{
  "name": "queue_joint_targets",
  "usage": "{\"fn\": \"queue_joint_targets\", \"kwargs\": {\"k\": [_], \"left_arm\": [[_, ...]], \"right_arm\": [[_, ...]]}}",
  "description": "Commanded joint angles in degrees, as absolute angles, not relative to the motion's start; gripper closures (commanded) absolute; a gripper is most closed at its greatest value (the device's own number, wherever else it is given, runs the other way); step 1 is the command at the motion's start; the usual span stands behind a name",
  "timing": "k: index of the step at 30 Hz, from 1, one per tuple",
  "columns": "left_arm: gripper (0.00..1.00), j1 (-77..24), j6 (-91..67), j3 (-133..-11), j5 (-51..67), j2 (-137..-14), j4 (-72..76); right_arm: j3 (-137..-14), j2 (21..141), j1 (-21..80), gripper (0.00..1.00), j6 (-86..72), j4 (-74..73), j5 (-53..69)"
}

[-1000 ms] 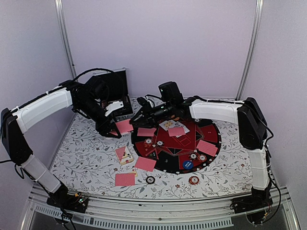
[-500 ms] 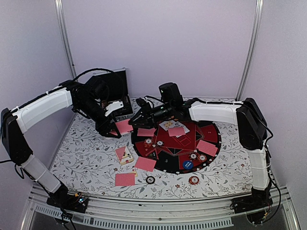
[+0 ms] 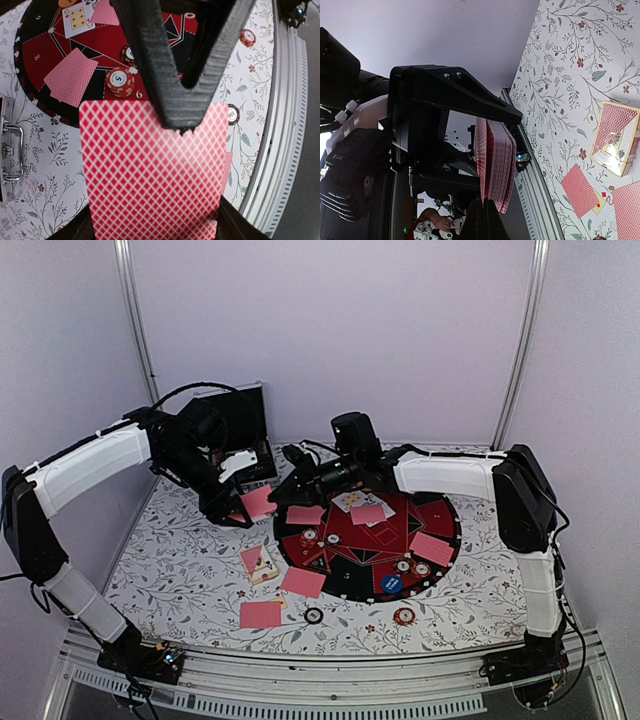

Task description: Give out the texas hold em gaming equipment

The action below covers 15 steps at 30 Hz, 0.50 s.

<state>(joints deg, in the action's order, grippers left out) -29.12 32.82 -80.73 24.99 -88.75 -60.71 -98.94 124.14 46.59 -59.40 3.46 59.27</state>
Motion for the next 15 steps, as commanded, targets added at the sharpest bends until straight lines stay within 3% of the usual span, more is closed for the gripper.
{"fn": "queue_joint_targets", "kwargs": {"k": [1, 15], "left_arm": [[1.00, -28.75, 33.22, -81.69, 25.40, -88.42, -60.43], [1.00, -28.44, 33.44, -81.56, 25.49, -88.09, -60.73]], "right_arm": [[-99.79, 121.51, 45.20, 1.00, -59.24, 3.91, 60.20], [-94.12, 116.60, 41.29, 1.00, -58.48, 4.08, 60.47]]}}
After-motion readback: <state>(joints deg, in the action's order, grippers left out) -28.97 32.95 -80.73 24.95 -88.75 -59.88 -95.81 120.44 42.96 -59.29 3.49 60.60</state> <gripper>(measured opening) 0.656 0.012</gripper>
